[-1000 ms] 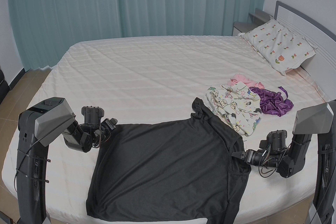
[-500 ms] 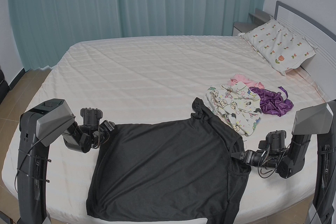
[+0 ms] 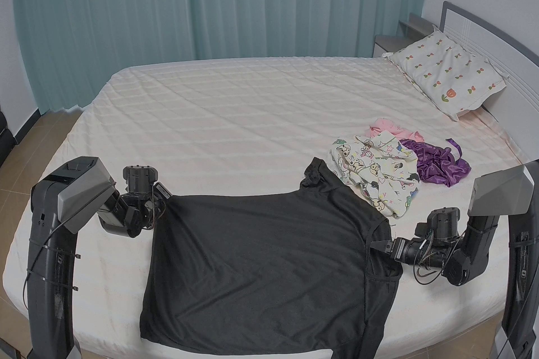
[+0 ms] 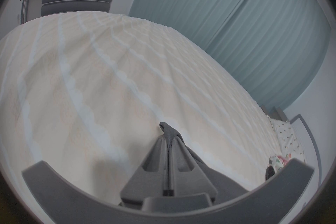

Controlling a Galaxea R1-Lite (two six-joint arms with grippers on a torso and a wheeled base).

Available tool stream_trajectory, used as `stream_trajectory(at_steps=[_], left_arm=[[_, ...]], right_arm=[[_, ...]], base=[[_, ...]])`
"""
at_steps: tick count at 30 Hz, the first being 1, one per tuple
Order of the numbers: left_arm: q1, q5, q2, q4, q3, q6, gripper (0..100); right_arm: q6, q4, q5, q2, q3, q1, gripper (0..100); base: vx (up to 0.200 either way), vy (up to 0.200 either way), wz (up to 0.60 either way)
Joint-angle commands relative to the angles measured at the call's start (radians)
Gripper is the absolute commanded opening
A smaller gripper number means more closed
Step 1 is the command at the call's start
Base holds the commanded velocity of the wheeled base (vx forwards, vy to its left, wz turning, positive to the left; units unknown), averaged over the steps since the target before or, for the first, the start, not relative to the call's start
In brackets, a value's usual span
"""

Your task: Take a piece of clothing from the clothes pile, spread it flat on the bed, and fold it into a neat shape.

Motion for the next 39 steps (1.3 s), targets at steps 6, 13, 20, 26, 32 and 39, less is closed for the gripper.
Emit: stream_trajectory(at_steps=[6, 13, 20, 26, 32, 39], left_arm=[[0.032, 0.0, 0.01, -0.007, -0.034, -0.004, 0], [0.047, 0.002, 0.019, -0.007, -0.05, -0.004, 0], [0.064, 0.003, 0.018, -0.007, -0.052, -0.004, 0], [0.093, 0.003, 0.016, 0.0, -0.075, -0.03, 0], [0.09, -0.006, 0.019, 0.002, -0.073, -0.042, 0], [0.085, -0.004, -0.002, -0.015, -0.063, -0.082, 100]], right_arm=[[0.0, -0.002, 0.001, 0.004, -0.002, -0.002, 100], [0.001, -0.004, 0.001, 0.008, -0.007, -0.005, 100], [0.0, -0.004, 0.001, 0.008, -0.004, -0.004, 100], [0.0, -0.004, 0.001, 0.008, 0.0, -0.004, 100], [0.0, -0.004, 0.001, 0.008, 0.0, -0.004, 100], [0.0, -0.005, 0.001, 0.005, 0.006, -0.004, 100]], base=[[0.0, 0.0, 0.0], [0.0, 0.0, 0.0], [0.0, 0.0, 0.0], [0.0, 0.0, 0.0], [0.0, 0.0, 0.0], [0.0, 0.0, 0.0]])
